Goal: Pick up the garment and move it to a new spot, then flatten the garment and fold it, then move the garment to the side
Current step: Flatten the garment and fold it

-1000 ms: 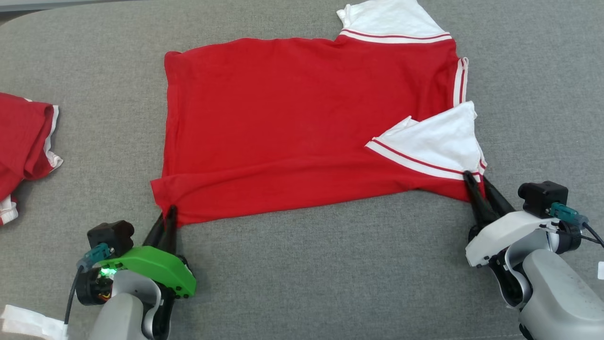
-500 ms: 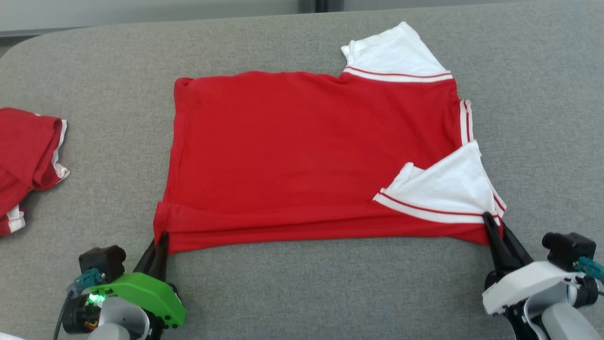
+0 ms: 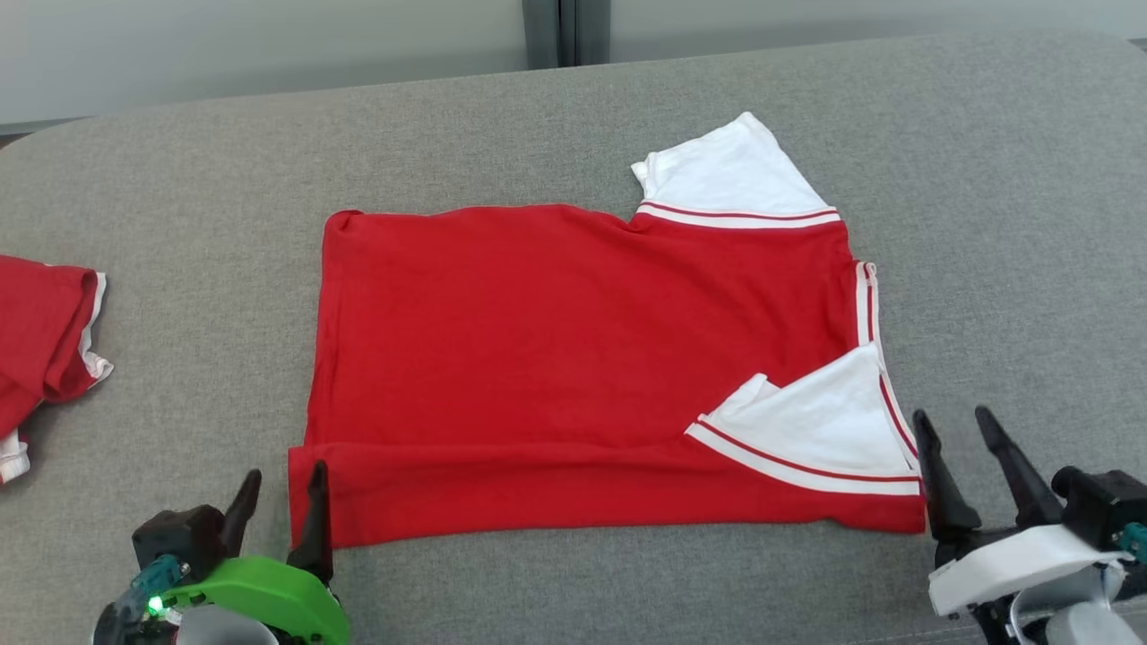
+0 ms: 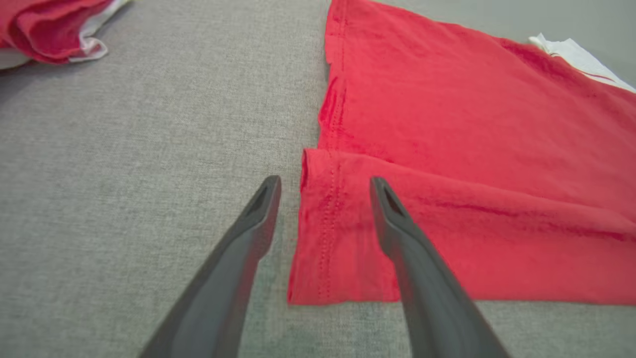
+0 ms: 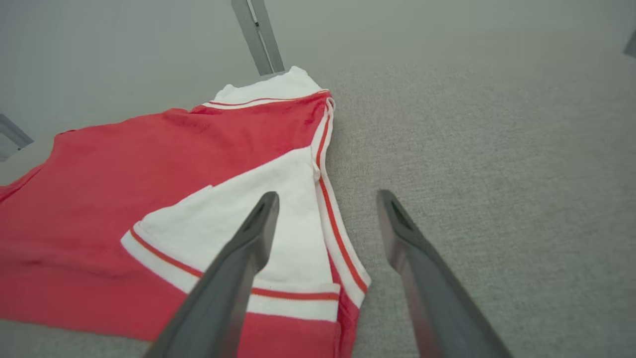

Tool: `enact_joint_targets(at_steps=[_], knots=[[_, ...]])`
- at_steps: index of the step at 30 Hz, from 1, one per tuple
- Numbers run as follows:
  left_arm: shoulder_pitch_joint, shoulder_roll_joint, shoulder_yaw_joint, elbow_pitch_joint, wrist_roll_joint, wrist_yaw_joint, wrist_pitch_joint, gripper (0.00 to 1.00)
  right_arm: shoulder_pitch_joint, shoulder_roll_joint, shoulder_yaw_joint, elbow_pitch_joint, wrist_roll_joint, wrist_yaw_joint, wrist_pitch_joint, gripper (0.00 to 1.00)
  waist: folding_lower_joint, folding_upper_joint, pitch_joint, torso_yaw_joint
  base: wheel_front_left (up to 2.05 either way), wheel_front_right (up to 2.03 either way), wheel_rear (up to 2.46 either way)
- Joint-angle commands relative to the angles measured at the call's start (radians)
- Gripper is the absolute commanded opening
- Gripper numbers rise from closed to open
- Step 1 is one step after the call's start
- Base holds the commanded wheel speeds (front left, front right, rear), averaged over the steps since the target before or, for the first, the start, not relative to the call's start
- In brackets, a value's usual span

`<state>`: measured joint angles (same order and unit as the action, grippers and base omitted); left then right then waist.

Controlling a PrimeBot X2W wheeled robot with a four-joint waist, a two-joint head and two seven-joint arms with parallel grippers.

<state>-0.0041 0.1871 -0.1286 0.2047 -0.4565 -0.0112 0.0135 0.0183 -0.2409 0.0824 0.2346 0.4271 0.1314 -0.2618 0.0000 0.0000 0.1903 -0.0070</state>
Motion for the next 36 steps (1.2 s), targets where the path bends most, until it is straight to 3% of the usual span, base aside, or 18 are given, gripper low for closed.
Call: enact_joint_targets(at_steps=[1,7,12,22,25,31,36], knots=[[0.008,0.004,0.005,-0.025,0.03,0.022,-0.038,1.0,-0.011,-0.001,-0.017,-0.029,-0.024,-0.002,-0.003,1.0,0.0,0.0,-0.004,-0.001,0.0,0.0,0.0],[-0.019,0.006,-0.003,-0.114,0.128,0.088,-0.163,1.0,-0.039,0.008,-0.066,-0.17,-0.106,-0.002,0.014,1.0,0.0,0.0,-0.013,-0.004,0.0,0.0,0.0],[-0.027,0.008,-0.018,-0.164,0.178,0.127,-0.183,1.0,-0.032,0.024,-0.094,-0.291,-0.139,-0.002,0.081,1.0,0.0,0.0,-0.021,-0.006,0.0,0.0,0.0],[-0.043,0.019,-0.034,-0.196,0.197,0.143,-0.163,1.0,-0.005,0.054,-0.122,-0.36,-0.151,-0.002,0.136,1.0,0.0,0.0,-0.009,0.0,0.0,0.0,0.0],[-0.103,0.034,-0.042,-0.198,0.191,0.115,-0.146,1.0,-0.014,0.057,-0.129,-0.369,-0.146,-0.002,0.138,1.0,0.0,0.0,0.015,0.008,0.0,0.0,0.0],[-0.335,0.046,-0.07,-0.135,0.12,0.017,-0.003,1.0,-0.039,0.059,-0.119,-0.372,-0.14,-0.002,0.141,1.0,0.0,0.0,0.069,0.007,0.0,0.0,0.0],[-0.553,0.071,-0.066,0.048,0.052,-0.055,0.129,1.0,-0.081,0.057,-0.081,-0.36,-0.129,-0.002,0.123,1.0,0.0,0.0,0.127,-0.028,0.0,0.0,0.0]])
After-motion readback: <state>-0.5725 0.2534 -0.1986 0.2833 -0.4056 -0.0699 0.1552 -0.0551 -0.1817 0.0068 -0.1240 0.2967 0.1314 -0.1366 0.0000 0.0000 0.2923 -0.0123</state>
